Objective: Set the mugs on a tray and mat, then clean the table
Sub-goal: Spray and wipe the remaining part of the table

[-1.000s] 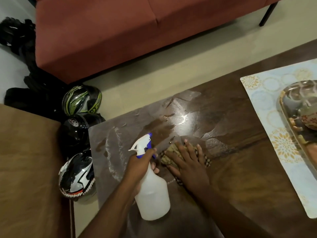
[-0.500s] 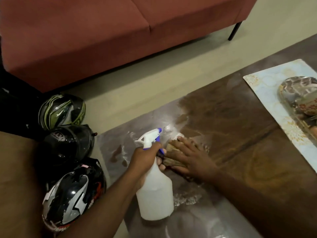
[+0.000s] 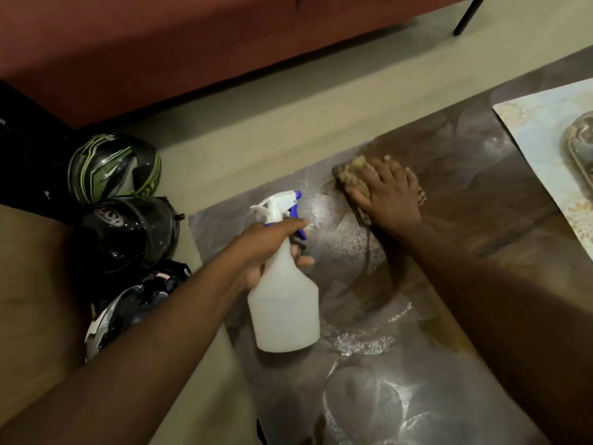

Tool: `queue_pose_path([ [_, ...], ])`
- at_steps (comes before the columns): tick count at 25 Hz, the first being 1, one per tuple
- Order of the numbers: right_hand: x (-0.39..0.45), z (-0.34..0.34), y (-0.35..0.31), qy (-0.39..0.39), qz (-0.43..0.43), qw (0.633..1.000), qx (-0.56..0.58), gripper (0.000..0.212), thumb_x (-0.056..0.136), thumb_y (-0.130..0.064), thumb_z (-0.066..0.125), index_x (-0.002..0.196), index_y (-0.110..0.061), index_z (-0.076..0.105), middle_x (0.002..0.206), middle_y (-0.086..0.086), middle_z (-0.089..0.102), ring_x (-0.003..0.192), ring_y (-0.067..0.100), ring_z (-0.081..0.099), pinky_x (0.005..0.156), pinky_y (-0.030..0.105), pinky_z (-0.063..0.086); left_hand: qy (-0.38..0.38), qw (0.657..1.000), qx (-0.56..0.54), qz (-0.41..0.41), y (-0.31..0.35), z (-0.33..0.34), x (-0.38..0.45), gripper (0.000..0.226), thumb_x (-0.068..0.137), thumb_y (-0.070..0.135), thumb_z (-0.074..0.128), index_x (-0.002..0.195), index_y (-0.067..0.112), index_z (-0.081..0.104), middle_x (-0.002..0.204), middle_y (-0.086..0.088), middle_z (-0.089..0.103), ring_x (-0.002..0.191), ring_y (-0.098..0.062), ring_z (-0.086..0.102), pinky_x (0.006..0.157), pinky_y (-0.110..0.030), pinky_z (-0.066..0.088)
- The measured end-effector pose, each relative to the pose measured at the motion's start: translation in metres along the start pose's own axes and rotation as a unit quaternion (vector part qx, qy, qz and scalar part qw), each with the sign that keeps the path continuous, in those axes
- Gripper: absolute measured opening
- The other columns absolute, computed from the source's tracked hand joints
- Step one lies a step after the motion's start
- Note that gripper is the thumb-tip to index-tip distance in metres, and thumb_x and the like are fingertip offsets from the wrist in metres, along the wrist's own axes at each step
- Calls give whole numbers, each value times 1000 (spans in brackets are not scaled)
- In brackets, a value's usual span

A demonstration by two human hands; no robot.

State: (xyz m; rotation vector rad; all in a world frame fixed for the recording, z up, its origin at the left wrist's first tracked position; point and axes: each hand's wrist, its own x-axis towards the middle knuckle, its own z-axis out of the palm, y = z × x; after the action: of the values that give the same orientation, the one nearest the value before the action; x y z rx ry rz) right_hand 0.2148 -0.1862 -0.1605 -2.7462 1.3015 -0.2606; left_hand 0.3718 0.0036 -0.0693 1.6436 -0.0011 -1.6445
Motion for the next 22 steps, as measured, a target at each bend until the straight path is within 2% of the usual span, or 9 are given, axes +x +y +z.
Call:
queue_pose_path([
  [2,13,16,-41,19,70,997,-1,51,89,-56,43,129,-28,54,138,8,50,131,35,39,103,61,22,-32,999,-6,1,0,2,1,20,92,22,65,80,8,60,54,-10,55,67,-31,67,79,-47,57],
  [6,-8,21,-25,12,-197,980,-10,52,89,-57,40,130,-28,52,132,10,56,125,35,48,102,59,31,17,998,20,59,1,11,-1,16,95,18,62,86,6,58,51,-9,55,49,-25,66,58,-37,59],
  [7,-2,12,-11,-6,-188,982,-3,57,89,-60,35,133,-27,50,136,11,52,129,34,43,105,59,27,28,997,27,69,3,12,-1,15,94,18,62,89,4,59,47,-8,55,46,-24,65,51,-32,58],
  [10,24,12,-16,2,40,999,7,54,90,-56,40,135,-27,48,145,7,43,138,33,30,107,59,17,31,997,21,74,4,16,6,28,91,16,63,112,-3,63,44,-7,54,42,-24,62,45,-26,52],
  [12,14,16,-47,15,-3,1000,23,49,90,-52,45,132,-27,52,143,6,46,135,34,34,106,61,21,33,997,-2,72,-2,17,10,36,89,15,64,119,-5,62,43,-8,52,39,-23,57,44,-23,49],
  [15,-20,16,-30,-9,-200,980,5,52,91,-55,38,134,-29,50,142,4,48,135,31,37,107,58,25,2,998,-46,41,-5,22,2,21,90,15,60,108,3,61,43,-6,49,38,-19,51,43,-20,45],
  [16,-10,7,-17,-33,-187,982,11,56,91,-57,33,138,-29,45,146,4,43,139,30,31,110,57,19,-10,997,-63,32,-5,22,-1,18,91,15,59,105,5,60,43,-5,48,38,-18,51,43,-20,45],
  [19,43,6,-23,-37,41,998,25,54,94,-56,33,141,-31,37,154,2,28,143,31,14,111,57,6,-34,996,-77,35,-3,26,-5,14,91,17,56,101,8,61,45,-4,49,43,-19,55,52,-24,47],
  [22,25,17,-63,-23,-65,996,55,53,92,-55,36,138,-30,44,148,4,39,139,32,27,109,54,14,-13,994,-95,45,-8,27,0,13,93,15,51,94,10,63,48,-5,52,53,-23,60,64,-30,53],
])
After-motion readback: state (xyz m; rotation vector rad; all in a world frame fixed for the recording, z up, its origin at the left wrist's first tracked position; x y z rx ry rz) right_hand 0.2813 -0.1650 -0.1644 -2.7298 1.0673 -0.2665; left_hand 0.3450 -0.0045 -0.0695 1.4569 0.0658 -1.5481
